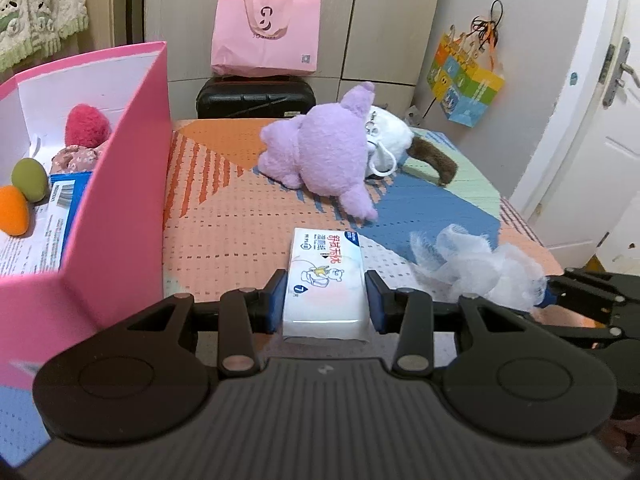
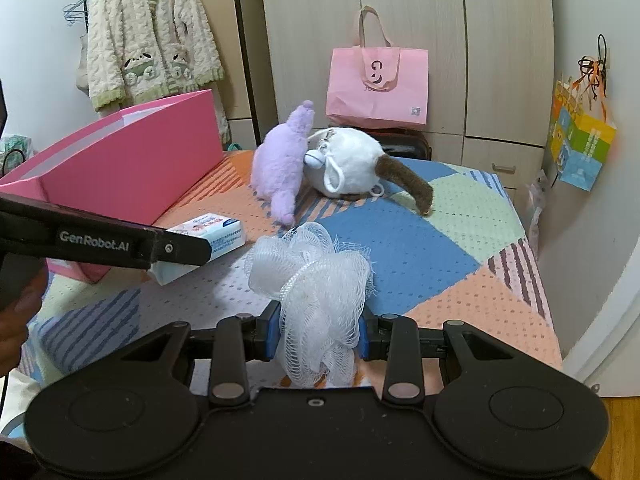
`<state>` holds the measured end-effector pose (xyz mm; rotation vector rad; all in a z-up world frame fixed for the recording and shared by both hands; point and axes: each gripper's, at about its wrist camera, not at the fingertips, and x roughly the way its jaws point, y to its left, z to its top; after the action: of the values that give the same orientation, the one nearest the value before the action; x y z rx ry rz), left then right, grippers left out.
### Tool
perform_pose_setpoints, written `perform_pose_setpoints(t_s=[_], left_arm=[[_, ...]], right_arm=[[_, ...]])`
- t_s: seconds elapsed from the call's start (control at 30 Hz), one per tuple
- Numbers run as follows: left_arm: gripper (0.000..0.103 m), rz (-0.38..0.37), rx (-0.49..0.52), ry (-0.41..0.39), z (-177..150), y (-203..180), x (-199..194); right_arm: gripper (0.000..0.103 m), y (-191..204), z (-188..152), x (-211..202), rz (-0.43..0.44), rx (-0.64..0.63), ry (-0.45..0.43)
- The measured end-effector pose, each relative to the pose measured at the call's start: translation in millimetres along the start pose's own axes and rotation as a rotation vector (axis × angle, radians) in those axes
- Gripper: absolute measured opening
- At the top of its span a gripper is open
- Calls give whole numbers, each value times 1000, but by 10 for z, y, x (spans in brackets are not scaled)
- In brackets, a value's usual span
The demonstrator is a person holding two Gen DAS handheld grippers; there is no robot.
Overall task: Organize soft objects
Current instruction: 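Grasp the white wipe pack with the left tool while the right tool grasps the mesh puff, then carry the white wipe pack and mesh puff over the pink box with both tools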
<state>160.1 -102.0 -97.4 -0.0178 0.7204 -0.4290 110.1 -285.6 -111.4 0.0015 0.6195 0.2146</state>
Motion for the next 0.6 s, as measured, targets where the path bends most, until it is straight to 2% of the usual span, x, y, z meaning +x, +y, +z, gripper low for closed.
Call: perform_pose_setpoints(t_s=[0.2,0.4,0.6], left_arm=[[40,-48,7,46,-88,10,-67],[43,5,101,91,-131,-131,56],[43,30,147,73,-95,-194,158]], right_arm=[[40,93,-82,-78,-4,4,-2],[40,88,-93,-103,-20,3,-1],[40,54,-98,-93,-29,14,5]])
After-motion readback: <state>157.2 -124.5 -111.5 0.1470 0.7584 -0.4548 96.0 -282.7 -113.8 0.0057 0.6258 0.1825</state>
